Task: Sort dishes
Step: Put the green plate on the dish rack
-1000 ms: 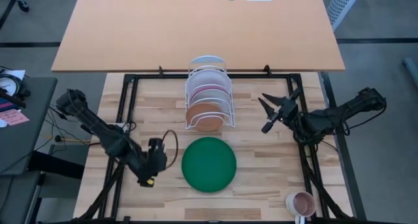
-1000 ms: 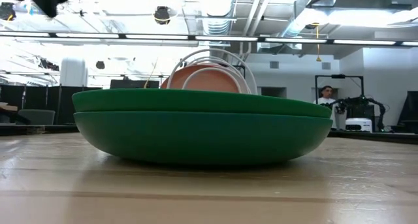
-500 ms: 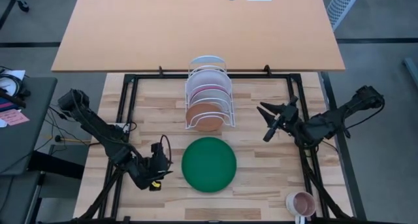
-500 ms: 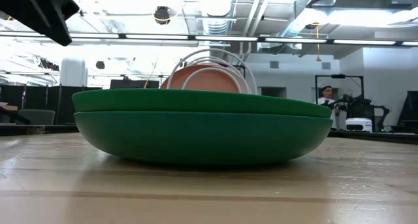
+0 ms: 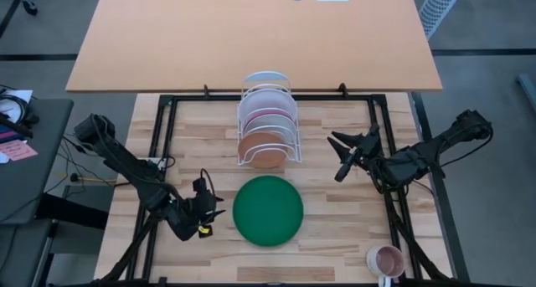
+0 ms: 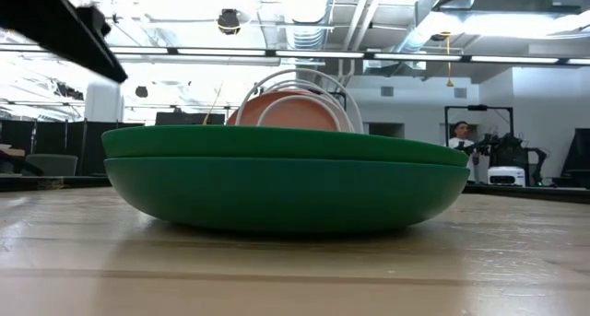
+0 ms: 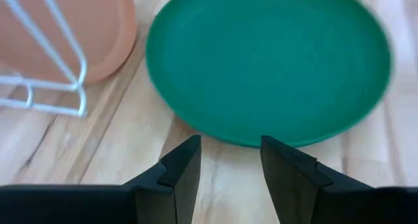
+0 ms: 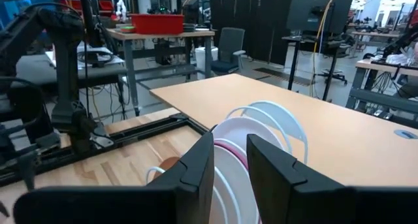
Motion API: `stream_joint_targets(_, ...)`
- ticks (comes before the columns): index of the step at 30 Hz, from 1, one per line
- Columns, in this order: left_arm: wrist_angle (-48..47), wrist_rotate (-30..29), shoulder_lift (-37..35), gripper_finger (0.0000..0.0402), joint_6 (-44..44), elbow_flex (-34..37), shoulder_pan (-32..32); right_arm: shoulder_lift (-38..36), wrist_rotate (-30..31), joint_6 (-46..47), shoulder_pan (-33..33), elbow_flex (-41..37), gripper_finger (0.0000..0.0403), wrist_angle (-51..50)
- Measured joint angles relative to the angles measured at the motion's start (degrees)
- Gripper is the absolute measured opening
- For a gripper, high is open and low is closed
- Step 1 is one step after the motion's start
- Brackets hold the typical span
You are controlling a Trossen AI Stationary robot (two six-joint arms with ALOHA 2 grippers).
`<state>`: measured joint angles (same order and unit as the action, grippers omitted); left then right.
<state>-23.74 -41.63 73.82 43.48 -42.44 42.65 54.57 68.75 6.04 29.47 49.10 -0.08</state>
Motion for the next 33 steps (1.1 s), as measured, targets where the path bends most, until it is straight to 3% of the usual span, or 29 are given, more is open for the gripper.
stream_joint_targets(5,3.8,0.0,0.0,0.0153,4.8,2.6,0.0,0.0,0.0,0.0,0.0,0.0,0.0096,0.1)
stream_joint_targets(10,14.7,-0.7,0.3,0.0153,0.9,5.3,0.0,0.2,-0.3,2.7,0.0,0.0,0.0096,-0.2)
stream_joint_targets(16,18.1,-1.3,0.4,0.0153,-3.3,6.1,-0.4,0.8,-14.7,12.5,-2.1,0.0,0.0096,-5.9)
stream_joint_targets(20,17.1,-1.0,0.4,0.0153,-3.6,6.1,-0.4,2.9,-17.8,19.3,-4.8,0.0,0.0096,-11.6)
stream_joint_targets(26,16.4,1.1,0.4,0.0153,-5.6,6.2,0.3,11.9,-20.7,34.7,-8.0,0.0,0.0095,-21.5)
stream_joint_targets(33,16.7,-0.3,0.4,0.0153,-3.6,6.2,-1.0,27.4,-25.5,47.1,-4.7,0.0,0.0095,-19.3)
